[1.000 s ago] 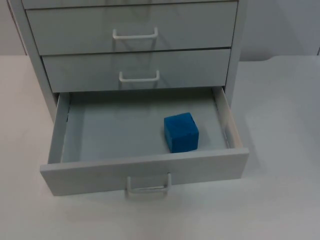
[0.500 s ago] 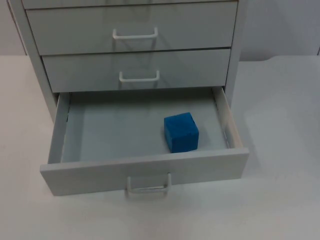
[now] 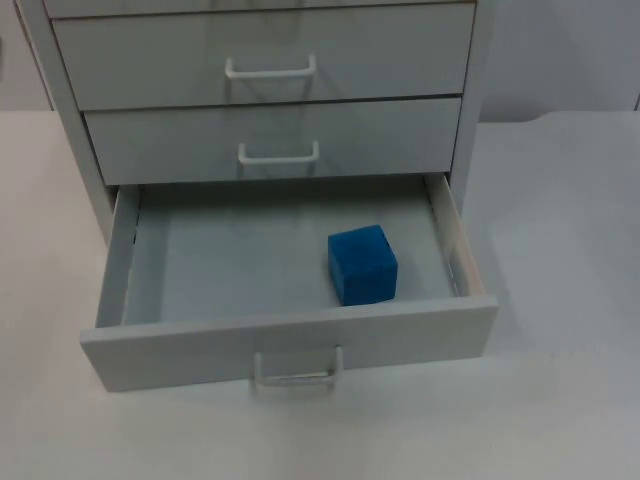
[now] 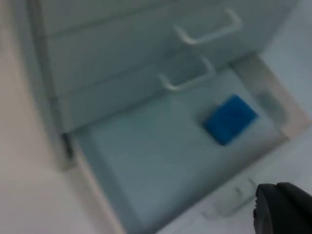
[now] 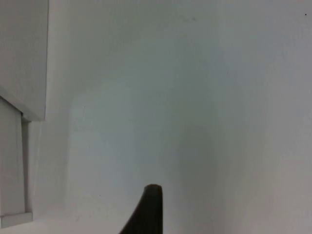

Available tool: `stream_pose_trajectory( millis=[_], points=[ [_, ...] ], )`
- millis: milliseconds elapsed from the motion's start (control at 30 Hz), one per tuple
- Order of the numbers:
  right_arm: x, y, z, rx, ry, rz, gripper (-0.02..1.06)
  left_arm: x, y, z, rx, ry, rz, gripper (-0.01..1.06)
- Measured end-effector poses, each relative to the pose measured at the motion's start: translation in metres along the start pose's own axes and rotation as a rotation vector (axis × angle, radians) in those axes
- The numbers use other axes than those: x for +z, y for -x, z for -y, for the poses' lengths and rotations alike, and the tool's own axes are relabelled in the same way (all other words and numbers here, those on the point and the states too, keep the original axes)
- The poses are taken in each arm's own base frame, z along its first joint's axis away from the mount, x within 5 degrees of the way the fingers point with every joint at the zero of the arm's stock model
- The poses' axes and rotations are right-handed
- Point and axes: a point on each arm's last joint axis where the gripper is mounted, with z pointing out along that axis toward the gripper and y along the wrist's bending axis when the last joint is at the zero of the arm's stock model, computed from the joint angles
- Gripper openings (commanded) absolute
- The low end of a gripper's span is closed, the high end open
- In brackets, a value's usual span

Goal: Open the drawer with the left hand, place the block into the drawer with the right hand, then close the drawer with the left hand.

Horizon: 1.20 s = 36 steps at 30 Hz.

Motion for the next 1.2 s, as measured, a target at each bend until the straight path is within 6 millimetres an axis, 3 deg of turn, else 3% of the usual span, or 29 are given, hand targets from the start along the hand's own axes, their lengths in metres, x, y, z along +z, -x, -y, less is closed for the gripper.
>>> stream_pose_trajectory(
  millis=[100, 133, 267, 300, 467, 633, 900, 1200],
  points=[
    [0.0, 0.0, 0.0, 0.0, 0.0, 0.004, 0.83, 0.027, -0.002, 0.012, 0.067, -0.095, -0.083, 0.0],
    [0.0, 0.0, 0.0, 0.0, 0.0, 0.004, 0.83, 0.027, -0.002, 0.012, 0.067, -0.095, -0.083, 0.0],
    [0.0, 0.001, 0.0, 0.0, 0.0, 0.006, 0.83, 0.066, -0.008, 0.047, 0.212, -0.168, -0.149, 0.0],
    [0.0, 0.001, 0.0, 0.0, 0.0, 0.006, 0.83, 0.066, -0.008, 0.047, 0.212, -0.168, -0.149, 0.0],
    [0.0, 0.001, 0.0, 0.0, 0.0, 0.006, 0.83, 0.099, -0.023, 0.086, 0.454, -0.154, -0.191, 0.0],
    [0.0, 0.001, 0.0, 0.0, 0.0, 0.006, 0.83, 0.118, -0.041, 0.105, 0.661, -0.102, -0.264, 0.0],
    [0.0, 0.001, 0.0, 0.0, 0.0, 0.006, 0.83, 0.148, -0.068, 0.118, 1.001, -0.018, -0.369, 0.0],
    [0.0, 0.001, 0.0, 0.0, 0.0, 0.006, 0.83, 0.18, -0.096, 0.117, 1.127, -0.027, -0.484, 0.0]
  ],
)
